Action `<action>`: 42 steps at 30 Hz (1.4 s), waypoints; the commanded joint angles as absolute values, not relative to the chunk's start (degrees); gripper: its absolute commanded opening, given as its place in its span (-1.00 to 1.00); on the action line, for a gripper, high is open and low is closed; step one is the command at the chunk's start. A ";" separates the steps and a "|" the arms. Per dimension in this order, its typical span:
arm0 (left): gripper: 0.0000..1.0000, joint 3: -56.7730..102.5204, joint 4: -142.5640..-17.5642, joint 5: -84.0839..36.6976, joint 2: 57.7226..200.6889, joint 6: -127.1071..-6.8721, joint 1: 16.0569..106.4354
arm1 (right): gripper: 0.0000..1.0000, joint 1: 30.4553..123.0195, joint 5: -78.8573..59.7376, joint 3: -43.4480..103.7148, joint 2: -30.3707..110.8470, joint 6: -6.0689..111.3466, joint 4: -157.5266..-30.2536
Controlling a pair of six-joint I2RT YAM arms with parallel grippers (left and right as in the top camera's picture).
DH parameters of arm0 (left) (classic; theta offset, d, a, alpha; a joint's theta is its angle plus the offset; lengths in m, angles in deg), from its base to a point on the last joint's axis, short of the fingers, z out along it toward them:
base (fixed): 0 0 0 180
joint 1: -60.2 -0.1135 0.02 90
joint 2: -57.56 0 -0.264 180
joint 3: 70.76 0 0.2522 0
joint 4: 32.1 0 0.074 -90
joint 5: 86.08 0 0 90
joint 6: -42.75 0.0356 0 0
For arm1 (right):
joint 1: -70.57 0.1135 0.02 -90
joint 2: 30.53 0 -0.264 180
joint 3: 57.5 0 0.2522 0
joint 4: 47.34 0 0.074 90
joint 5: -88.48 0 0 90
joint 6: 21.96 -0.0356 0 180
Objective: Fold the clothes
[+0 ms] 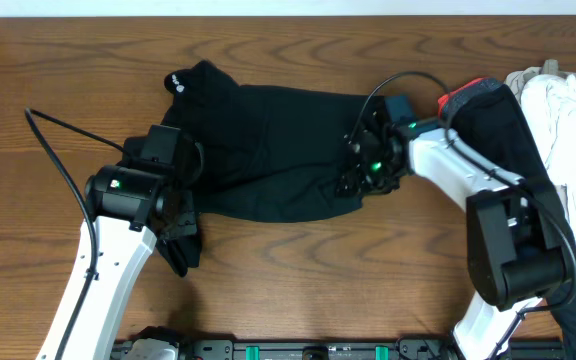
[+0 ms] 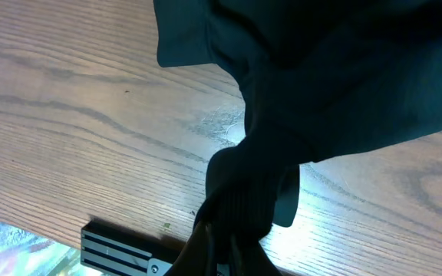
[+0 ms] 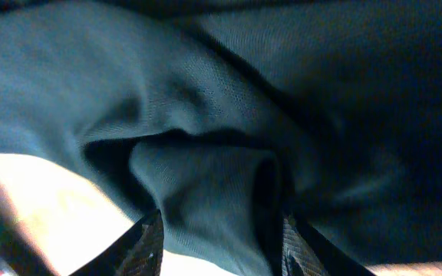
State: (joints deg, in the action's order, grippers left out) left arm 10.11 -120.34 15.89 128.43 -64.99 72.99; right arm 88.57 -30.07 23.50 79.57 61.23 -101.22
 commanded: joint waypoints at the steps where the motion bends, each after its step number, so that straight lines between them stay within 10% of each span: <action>1: -0.88 11.60 -120.25 16.35 127.91 -64.16 72.64 | -0.24 89.86 -27.80 21.99 78.56 59.68 -99.87; 3: -0.88 11.60 -120.29 16.35 127.91 -63.48 72.64 | -0.75 90.15 -29.57 22.10 78.45 59.74 -100.83; 6: -0.88 11.60 -120.36 16.35 127.91 -63.33 72.64 | -0.97 88.70 -29.33 22.60 76.60 59.76 -103.26; 31: -0.88 11.60 -119.75 16.35 127.91 -61.80 72.64 | -0.97 74.32 -39.41 23.35 56.27 60.57 -116.11; 42: -0.88 11.60 -118.39 16.35 127.91 -61.19 72.64 | -0.97 74.34 -39.27 23.32 56.77 37.36 -113.68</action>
